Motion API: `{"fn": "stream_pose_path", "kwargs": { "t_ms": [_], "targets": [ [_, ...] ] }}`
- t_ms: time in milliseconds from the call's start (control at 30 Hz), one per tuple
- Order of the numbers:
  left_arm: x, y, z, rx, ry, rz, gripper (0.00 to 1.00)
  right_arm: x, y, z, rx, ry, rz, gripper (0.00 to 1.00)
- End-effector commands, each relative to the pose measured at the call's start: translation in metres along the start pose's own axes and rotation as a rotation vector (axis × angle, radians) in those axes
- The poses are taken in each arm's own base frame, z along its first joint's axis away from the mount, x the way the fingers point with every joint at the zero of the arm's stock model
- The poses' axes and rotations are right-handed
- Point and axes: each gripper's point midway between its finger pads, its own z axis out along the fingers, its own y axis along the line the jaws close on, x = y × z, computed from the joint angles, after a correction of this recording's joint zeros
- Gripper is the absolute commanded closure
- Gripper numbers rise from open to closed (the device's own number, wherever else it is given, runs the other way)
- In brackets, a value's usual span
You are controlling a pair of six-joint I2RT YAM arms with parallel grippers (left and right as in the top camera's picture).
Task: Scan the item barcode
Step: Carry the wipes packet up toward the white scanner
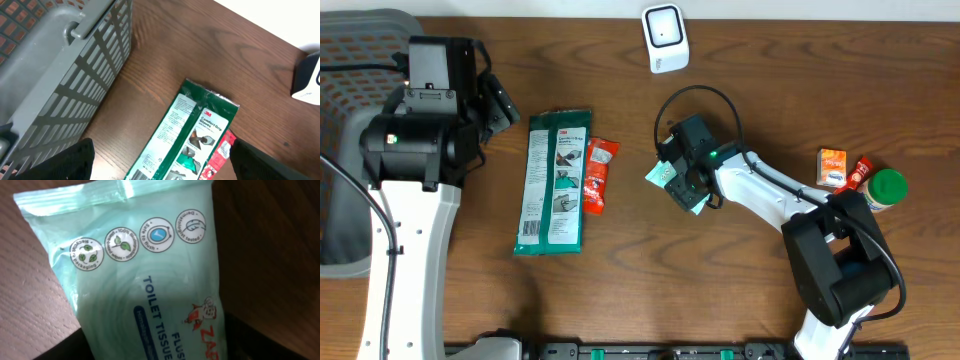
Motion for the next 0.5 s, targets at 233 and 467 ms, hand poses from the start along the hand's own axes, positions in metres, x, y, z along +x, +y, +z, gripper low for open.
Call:
{"fn": "stream_pose_path", "kwargs": {
  "t_ms": [233, 467],
  "targets": [
    [-0.005, 0.002, -0.002, -0.009, -0.015, -0.004, 0.13, 0.003, -0.003, -0.003, 0.025, 0.025, 0.052, 0.64],
    [-0.005, 0.002, -0.002, -0.009, -0.014, -0.004, 0.13, -0.025, -0.01, -0.061, 0.043, -0.122, 0.138, 0.72]
  ]
}}
